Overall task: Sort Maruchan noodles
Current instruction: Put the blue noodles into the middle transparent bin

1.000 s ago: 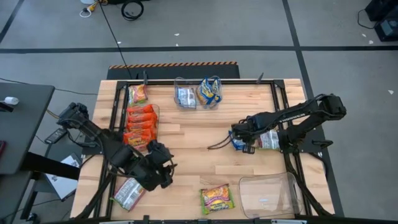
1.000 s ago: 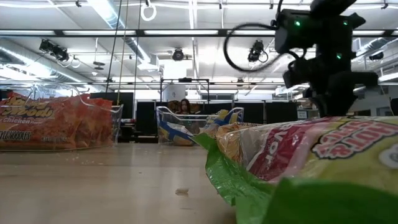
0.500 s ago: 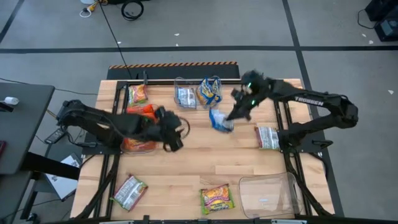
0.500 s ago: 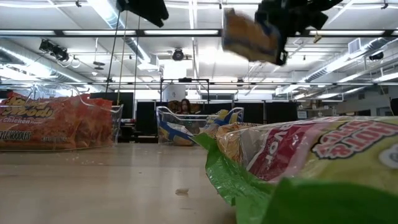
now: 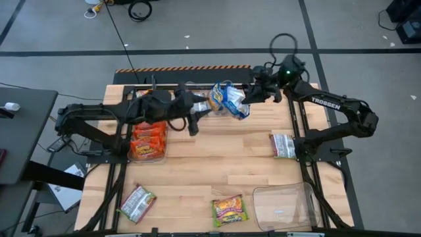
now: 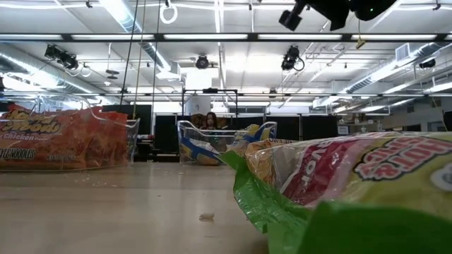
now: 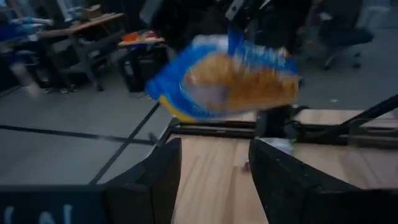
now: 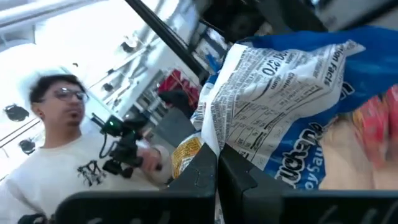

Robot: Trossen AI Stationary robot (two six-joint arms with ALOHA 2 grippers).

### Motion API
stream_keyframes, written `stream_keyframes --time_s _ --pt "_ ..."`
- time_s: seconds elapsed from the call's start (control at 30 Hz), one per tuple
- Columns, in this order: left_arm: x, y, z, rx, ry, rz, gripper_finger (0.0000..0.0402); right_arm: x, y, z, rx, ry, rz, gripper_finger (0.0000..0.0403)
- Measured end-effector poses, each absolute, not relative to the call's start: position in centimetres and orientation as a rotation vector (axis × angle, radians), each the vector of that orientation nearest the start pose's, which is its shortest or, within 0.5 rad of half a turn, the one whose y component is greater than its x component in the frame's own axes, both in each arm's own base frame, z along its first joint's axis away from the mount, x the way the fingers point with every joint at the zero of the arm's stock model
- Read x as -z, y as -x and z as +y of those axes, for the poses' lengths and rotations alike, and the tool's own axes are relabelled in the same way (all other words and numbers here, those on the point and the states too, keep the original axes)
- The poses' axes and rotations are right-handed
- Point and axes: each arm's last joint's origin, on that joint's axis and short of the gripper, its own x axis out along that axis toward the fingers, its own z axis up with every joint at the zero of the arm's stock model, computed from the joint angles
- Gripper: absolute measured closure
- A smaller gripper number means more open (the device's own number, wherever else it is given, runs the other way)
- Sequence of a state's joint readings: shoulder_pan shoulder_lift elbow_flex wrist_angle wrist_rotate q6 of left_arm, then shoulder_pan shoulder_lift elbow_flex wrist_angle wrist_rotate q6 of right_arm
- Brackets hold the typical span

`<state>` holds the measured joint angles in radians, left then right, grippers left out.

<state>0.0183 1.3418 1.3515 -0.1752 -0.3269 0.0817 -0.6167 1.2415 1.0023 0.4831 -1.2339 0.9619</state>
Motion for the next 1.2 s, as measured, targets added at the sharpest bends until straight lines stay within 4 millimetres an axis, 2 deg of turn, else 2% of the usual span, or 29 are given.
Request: stream_keyframes --time_s 0.27,0.4,0.53,0.63,0.7,0.8,0.93,1.2 --pt "-41.5 -30.0 3.8 -0.264 -0.032 0.079 0.0194 -40.3 -21.8 -12.2 -0.635 -0.595 -0.09 0.0397" --pt "-41.2 -31.6 5.1 -0.204 0.074 -0.011 0.0193 -41.4 -21.1 -11.8 -0.65 -0.515 -0.207 0.0397" --pt "-40.1 -34.0 6.5 -0.013 0.24 -0.104 0.0193 -42.1 -20.8 -11.6 -0.653 -0.43 -0.259 0.0397" --pt "-38.7 -35.6 7.6 0.168 0.362 -0.097 0.0193 -42.9 -20.8 -11.3 -0.646 -0.278 -0.312 0.0397" --pt "-38.0 -36.0 8.4 0.28 0.417 -0.062 0.0193 -43.4 -20.9 -11.0 -0.633 -0.149 -0.357 0.0398" --pt "-38.2 -35.2 9.5 0.405 0.438 -0.022 0.0193 -44.1 -21.3 -10.2 -0.586 0.105 -0.458 0.0398" --pt "-39.6 -33.0 11.0 0.492 0.439 -0.002 0.0193 -44.6 -22.6 -9.0 -0.482 0.436 -0.539 0.0398" --pt "-43.5 -27.8 12.7 0.492 0.436 -0.067 0.0193 -42.6 -25.3 -7.9 -0.172 0.827 -0.37 0.0398"
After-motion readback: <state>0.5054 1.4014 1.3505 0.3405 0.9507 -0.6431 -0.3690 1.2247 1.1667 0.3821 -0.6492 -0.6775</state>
